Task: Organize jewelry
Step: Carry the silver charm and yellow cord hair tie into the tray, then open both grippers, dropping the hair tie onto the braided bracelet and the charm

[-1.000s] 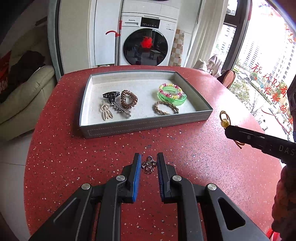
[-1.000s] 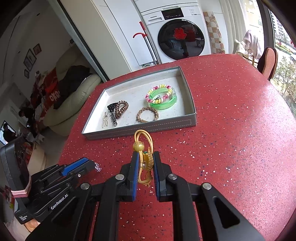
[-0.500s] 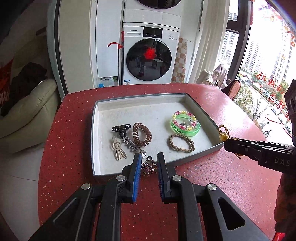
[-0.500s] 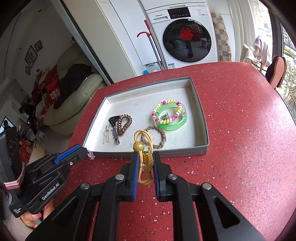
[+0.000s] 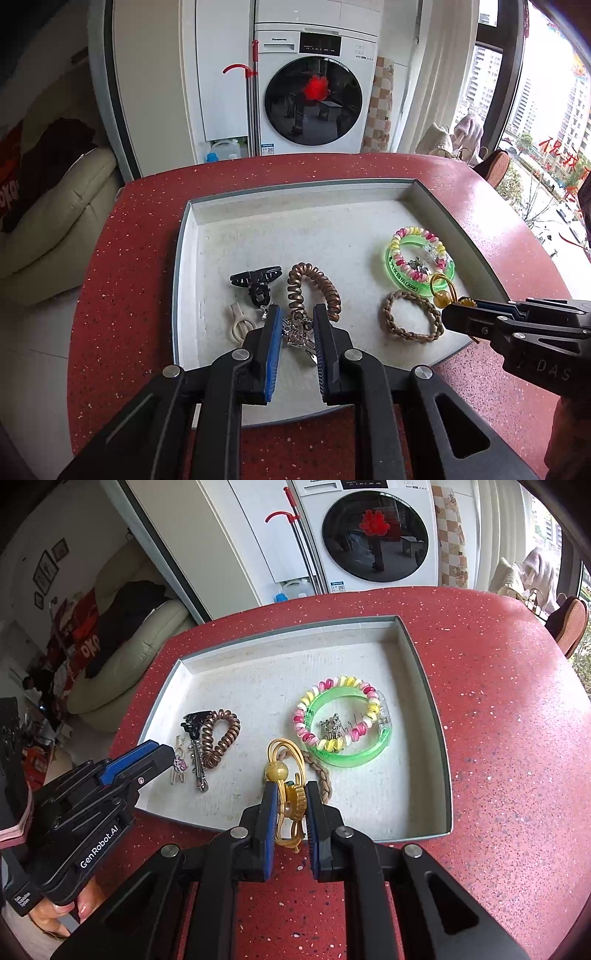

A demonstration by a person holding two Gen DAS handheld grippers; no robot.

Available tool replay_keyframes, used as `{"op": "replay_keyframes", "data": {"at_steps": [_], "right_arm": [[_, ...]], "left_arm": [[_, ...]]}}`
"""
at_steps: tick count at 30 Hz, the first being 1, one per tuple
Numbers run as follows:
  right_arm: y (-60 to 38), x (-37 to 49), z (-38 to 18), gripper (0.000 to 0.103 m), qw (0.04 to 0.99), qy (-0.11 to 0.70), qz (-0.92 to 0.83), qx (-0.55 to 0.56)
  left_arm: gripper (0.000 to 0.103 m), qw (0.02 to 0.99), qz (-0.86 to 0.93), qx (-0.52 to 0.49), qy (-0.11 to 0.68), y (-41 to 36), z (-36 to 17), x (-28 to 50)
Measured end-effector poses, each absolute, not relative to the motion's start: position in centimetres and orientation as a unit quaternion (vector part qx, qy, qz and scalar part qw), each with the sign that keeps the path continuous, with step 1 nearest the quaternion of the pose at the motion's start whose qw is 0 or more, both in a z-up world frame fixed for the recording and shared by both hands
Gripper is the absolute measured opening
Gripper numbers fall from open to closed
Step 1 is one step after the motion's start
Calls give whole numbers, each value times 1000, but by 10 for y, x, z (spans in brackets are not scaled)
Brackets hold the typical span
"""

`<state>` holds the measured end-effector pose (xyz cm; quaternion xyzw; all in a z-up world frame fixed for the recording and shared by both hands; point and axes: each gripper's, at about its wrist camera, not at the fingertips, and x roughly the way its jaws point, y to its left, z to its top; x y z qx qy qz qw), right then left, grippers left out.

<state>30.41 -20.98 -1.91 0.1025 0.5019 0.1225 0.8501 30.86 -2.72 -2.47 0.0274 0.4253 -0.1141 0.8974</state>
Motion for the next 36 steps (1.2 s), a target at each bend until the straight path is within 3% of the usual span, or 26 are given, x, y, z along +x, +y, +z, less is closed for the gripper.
{"op": "replay_keyframes", "data": {"at_steps": [15,17,19,21,36], "right_arm": [[-213,318,-48,19,847,517,87,91],[-211,318,-47,23,847,517,90,88],[-210,317,-46,41,848,515,92,89],[-210,315,-43,49,850,511,90,90],[-229,298,-14,59,870,470,88,121]], "left_arm": [[36,889,-75,61,447,-34,-57,312],[36,891,-67,62,444,-34,-57,311],[36,892,-63,62,444,-35,-57,311],[36,893,-60,60,442,-34,-55,309],[36,902,-59,49,426,-38,-37,303]]}}
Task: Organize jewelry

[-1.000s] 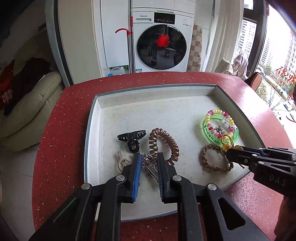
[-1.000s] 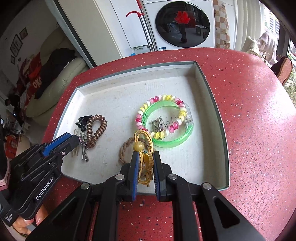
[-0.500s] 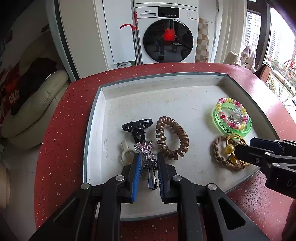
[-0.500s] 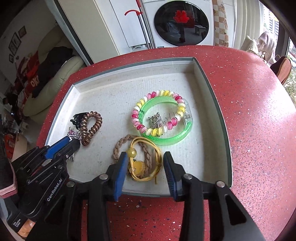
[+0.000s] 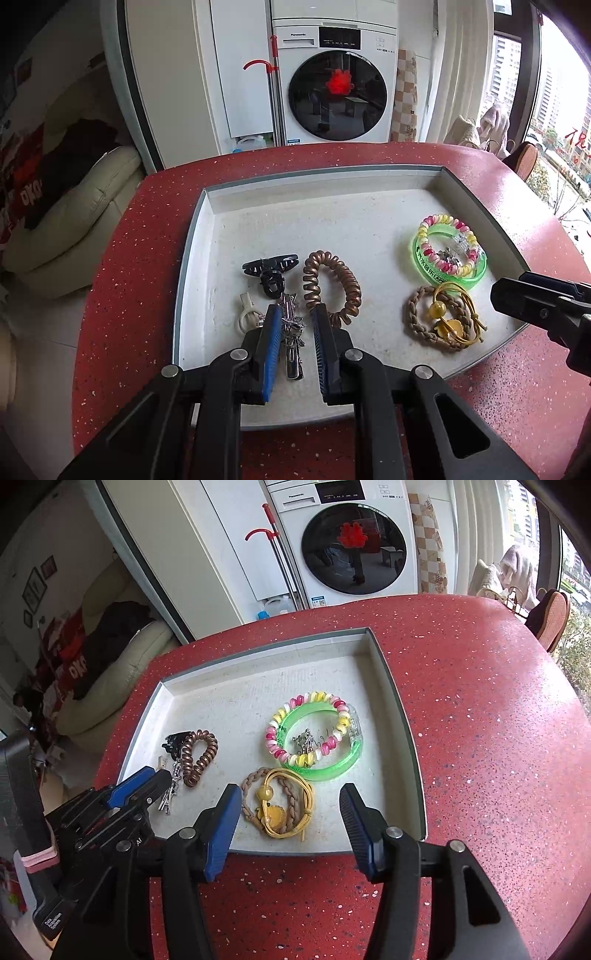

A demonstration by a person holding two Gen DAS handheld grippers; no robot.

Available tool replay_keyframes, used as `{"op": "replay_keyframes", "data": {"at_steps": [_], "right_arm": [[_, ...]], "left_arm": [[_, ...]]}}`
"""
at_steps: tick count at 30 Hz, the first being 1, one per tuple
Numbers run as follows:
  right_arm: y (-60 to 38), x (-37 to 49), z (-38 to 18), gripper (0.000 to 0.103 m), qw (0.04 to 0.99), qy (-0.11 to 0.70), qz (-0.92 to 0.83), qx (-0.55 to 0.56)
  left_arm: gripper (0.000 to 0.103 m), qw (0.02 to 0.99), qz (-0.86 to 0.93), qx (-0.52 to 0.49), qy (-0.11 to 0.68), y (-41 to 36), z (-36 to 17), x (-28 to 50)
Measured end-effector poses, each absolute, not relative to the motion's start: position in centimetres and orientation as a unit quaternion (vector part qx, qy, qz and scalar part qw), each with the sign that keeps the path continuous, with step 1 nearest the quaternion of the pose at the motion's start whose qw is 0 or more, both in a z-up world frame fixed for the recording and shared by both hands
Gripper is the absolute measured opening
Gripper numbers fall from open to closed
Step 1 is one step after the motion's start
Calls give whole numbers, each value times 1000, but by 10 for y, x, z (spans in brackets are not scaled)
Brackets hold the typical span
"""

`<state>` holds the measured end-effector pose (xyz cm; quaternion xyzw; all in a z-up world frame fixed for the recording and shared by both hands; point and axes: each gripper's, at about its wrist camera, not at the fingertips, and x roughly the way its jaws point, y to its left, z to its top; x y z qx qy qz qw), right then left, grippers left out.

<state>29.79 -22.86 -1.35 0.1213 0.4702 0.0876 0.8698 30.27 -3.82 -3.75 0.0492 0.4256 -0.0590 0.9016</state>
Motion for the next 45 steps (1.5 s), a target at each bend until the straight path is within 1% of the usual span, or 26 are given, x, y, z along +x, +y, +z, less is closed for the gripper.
{"op": "replay_keyframes", "data": {"at_steps": [3,4,5,6,7,9,18,20,25,28,32,33,34,38,45], "right_arm": [[-232,296,-10,59,872,465,86,126],[-232,295,-9,59,872,464,86,127],[-233,294,-9,59,873,463,86,129],[-234,294,-8,59,873,462,85,130],[-235,293,-8,59,873,461,85,132],[-236,291,-8,60,874,459,86,137],[-235,289,-10,60,869,465,90,143],[-235,288,-9,62,868,466,91,143],[-234,284,-5,80,870,459,95,150],[-233,275,4,86,884,437,87,141],[-227,263,13,90,900,414,77,115],[-227,260,14,101,904,407,75,109],[-225,257,15,103,908,400,72,104],[-221,248,18,103,914,392,66,78],[-224,233,19,103,916,389,62,79]], "left_arm": [[36,902,-59,47,426,-38,-35,303],[40,902,-60,46,426,-37,-35,303],[73,902,-59,45,426,-36,-34,303],[94,904,-55,43,422,-34,-32,302],[103,911,-47,41,408,-33,-27,299],[103,921,-46,44,385,-31,-18,294],[103,917,-54,45,393,-29,-12,290],[103,916,-54,47,395,-28,-12,287],[103,914,-50,40,400,-23,-8,281],[103,918,-38,46,392,-21,-4,272],[103,921,-33,46,385,-20,0,261],[103,922,-32,46,384,-19,1,259],[103,922,-31,46,382,-19,2,256],[103,924,-25,49,379,-19,6,245],[103,925,-20,49,377,-18,8,221]]}}
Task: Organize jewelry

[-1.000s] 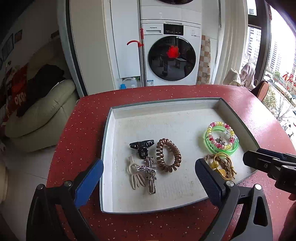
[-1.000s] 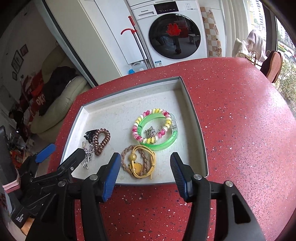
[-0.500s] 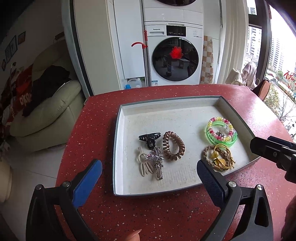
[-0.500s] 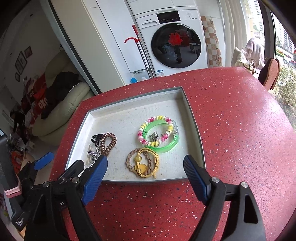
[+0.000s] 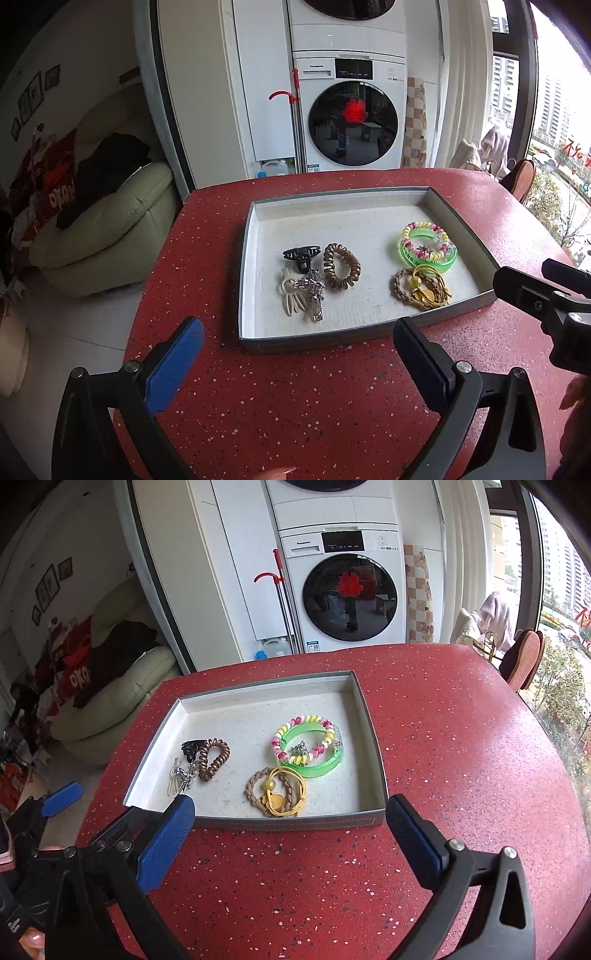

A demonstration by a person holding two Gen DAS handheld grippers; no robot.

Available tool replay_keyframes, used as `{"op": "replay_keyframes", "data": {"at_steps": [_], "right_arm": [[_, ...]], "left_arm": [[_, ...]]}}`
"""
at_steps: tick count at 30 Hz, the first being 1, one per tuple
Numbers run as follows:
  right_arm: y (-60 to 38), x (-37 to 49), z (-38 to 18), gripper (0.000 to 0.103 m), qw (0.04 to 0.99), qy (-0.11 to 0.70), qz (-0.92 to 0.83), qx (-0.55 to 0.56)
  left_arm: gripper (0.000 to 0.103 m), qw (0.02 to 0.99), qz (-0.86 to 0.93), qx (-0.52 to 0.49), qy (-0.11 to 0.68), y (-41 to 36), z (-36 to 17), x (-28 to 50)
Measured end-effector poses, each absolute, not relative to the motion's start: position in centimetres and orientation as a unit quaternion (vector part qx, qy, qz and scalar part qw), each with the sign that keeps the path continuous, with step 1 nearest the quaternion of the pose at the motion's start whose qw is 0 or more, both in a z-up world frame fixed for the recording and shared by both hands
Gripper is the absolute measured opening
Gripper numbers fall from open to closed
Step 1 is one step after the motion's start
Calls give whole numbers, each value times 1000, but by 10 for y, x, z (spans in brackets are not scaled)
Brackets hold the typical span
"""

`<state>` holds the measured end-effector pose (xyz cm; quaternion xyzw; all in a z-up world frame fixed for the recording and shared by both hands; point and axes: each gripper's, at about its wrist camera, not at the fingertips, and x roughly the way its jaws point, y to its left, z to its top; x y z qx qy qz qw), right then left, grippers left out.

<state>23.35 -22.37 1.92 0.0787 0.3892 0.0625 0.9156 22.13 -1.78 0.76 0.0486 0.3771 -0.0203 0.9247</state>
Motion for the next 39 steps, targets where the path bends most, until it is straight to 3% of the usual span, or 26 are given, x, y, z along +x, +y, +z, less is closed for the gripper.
{"op": "replay_keyframes", "data": {"at_steps": [21,39], "right_arm": [[-221,153,23,103,950,312,5,20],[-213,134,24,103,957,290,1,12]], "left_arm": [[103,942,9,37,334,-15,1,144],[103,946,21,21,322,-6,4,133]]}}
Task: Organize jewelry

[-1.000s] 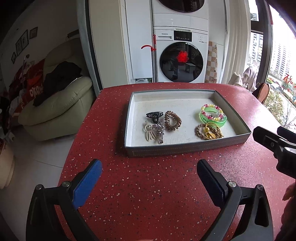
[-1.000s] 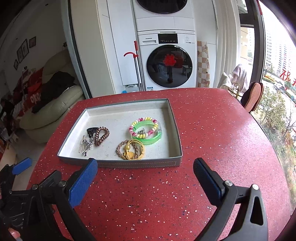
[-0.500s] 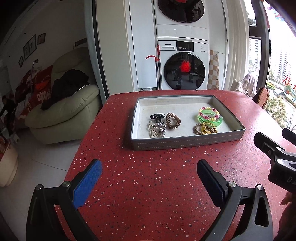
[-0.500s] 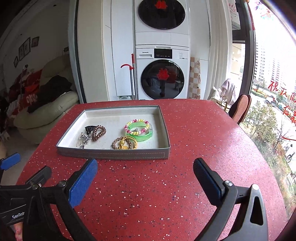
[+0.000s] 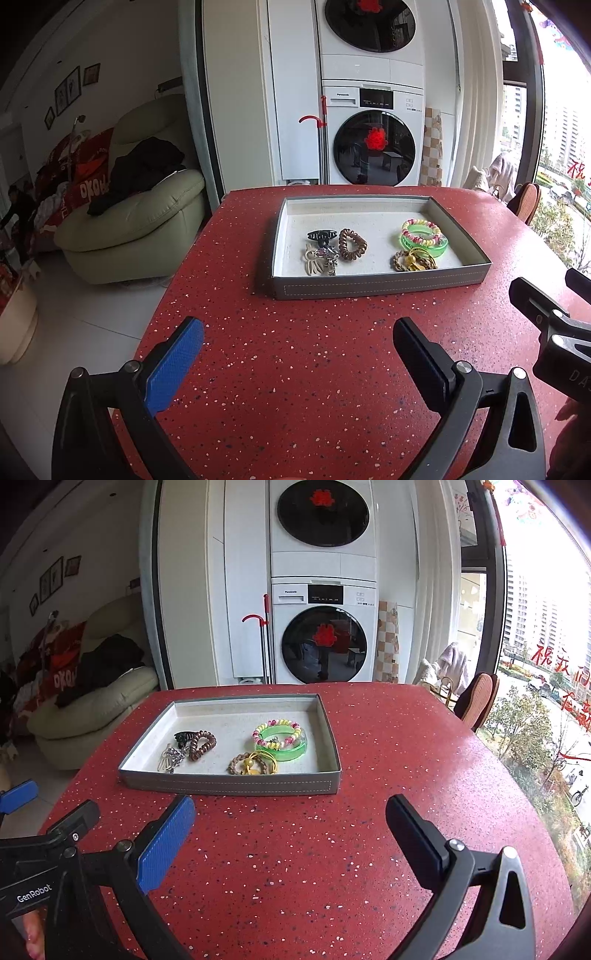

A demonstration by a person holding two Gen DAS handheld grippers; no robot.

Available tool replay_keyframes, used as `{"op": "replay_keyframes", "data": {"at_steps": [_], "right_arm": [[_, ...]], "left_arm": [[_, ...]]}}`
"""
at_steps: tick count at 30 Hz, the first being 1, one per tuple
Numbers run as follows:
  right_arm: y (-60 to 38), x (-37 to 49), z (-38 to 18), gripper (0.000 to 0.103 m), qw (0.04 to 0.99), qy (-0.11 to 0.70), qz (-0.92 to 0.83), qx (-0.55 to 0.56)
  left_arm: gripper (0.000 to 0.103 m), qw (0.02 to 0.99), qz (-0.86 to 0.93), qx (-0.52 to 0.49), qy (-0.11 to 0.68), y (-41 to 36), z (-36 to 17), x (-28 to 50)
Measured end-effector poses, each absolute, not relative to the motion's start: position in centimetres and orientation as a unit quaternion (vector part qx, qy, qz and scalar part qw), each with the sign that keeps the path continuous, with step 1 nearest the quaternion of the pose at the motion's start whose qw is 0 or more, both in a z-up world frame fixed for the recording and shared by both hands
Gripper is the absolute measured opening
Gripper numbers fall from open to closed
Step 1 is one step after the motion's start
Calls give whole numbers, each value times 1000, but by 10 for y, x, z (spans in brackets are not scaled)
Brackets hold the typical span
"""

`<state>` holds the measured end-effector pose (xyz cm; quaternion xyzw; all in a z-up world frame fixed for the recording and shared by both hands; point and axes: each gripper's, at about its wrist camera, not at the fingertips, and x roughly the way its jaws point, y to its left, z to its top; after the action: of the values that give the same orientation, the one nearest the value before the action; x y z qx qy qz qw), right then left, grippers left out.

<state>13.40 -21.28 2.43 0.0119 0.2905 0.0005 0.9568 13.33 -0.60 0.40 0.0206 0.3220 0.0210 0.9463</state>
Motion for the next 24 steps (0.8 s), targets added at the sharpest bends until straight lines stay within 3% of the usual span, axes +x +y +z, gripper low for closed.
{"op": "replay_keyframes", "data": {"at_steps": [24], "right_arm": [[-212,134,22,103,956,294,4,15]], "left_arm": [[103,946,23,22,323,-6,2,132]]}}
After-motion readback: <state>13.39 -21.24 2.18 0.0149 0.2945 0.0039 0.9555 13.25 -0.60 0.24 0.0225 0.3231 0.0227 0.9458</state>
